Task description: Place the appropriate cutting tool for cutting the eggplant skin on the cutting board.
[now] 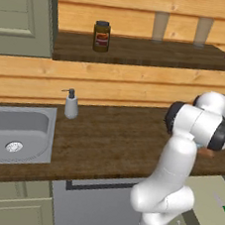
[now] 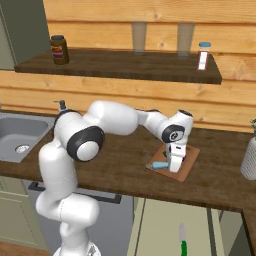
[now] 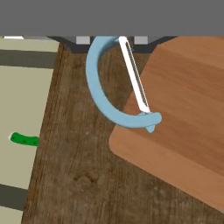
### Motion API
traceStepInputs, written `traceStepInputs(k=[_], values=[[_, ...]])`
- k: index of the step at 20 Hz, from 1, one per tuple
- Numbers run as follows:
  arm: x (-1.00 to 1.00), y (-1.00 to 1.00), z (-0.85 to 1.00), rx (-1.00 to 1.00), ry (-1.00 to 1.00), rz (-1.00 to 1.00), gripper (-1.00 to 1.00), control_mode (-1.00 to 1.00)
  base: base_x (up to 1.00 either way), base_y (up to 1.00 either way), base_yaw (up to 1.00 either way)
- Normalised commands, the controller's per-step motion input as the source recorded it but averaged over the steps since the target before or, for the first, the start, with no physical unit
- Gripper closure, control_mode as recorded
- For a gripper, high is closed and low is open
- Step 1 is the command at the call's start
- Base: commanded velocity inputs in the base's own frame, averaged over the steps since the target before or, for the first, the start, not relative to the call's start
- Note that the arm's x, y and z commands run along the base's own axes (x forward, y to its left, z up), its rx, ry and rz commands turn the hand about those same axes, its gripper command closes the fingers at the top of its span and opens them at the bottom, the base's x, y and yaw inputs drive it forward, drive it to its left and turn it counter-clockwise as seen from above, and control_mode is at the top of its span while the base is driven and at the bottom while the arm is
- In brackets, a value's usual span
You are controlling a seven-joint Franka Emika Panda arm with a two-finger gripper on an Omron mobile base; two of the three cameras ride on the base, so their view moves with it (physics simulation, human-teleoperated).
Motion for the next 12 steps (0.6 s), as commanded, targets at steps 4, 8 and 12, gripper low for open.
traceStepInputs(k=[4, 8, 12], values=[[0.26, 0.0, -0.31, -0.02, 0.0, -0.02, 1.0, -1.0, 0.0, 0.0, 0.0], [0.24, 0.0, -0.32, -0.01, 0.0, -0.02, 1.0, -1.0, 0.0, 0.0, 0.0], [0.36, 0.0, -0.2, 0.0, 0.0, -0.02, 1.0, -1.0, 0.0, 0.0, 0.0]])
